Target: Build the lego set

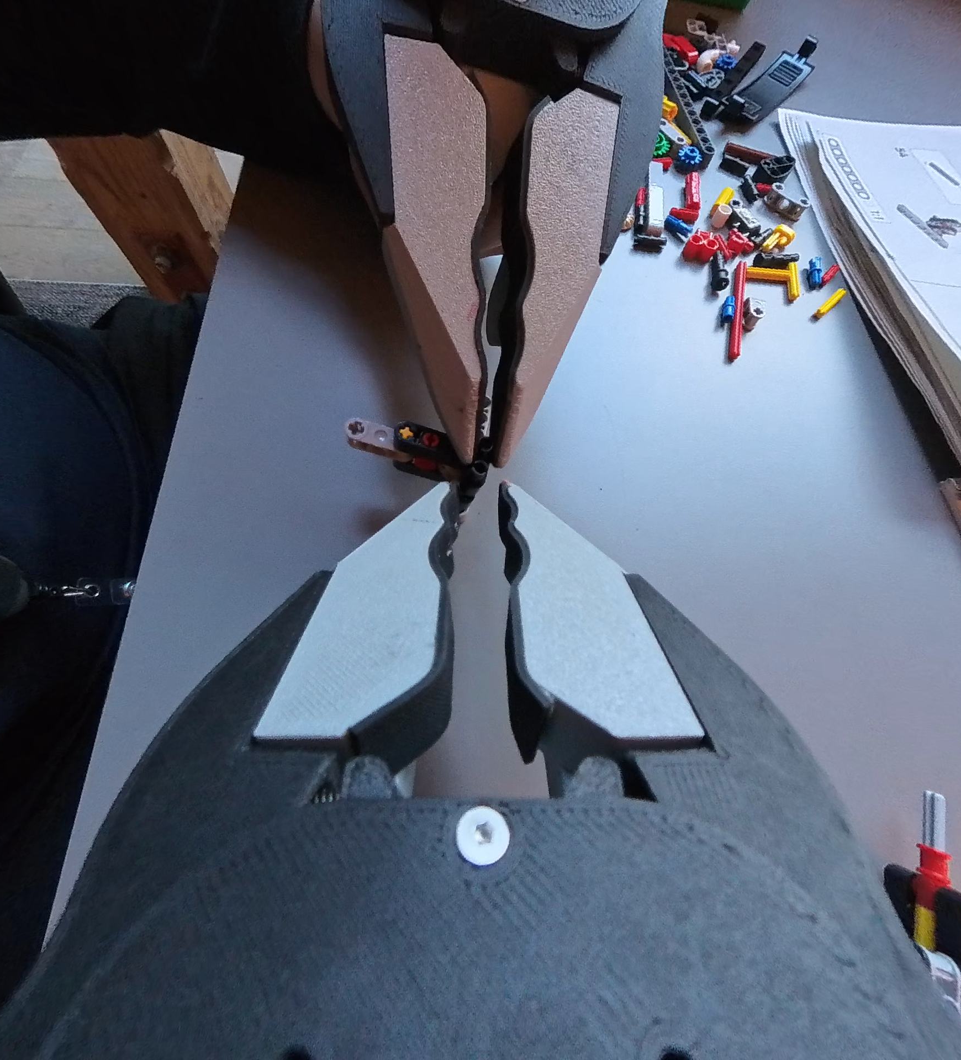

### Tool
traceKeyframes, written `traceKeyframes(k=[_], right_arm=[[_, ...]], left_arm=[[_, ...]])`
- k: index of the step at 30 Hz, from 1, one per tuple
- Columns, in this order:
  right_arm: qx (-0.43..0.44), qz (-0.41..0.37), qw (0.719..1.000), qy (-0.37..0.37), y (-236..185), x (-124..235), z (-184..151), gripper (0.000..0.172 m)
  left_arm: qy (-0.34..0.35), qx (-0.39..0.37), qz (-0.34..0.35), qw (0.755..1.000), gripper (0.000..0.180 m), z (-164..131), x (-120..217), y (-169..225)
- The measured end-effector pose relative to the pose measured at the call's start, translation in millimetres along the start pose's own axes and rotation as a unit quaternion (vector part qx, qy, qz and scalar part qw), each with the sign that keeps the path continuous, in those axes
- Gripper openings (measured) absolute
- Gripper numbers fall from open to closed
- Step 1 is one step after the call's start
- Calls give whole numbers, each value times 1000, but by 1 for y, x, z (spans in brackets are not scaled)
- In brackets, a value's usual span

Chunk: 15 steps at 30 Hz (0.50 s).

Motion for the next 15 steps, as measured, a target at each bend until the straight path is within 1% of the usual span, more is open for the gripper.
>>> traceKeyframes(k=[6, 12, 15], right_arm=[[-13, 3, 1000, -21, 0, -4, -7, 12], [-34, 23, 999, -8, -4, -7, -3, 5], [-40, 25, 999, -7, -3, -8, -2, 4]], left_arm=[[-2, -10, 14, 1000, 1, -1, 2, 2], [-1, -8, 15, 1000, 1, -1, 3, 3], [0, -2, 14, 1000, 1, -2, 3, 2]])
Point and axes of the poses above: each gripper's, where its closed fingertips meet, x back along the fingers, z out of its top, y = z × x across the jaws, the point moved 3 cm from there along x, back along the fingers, and after that the axes turned 11 degrees about -x, right-handed, at the moved point
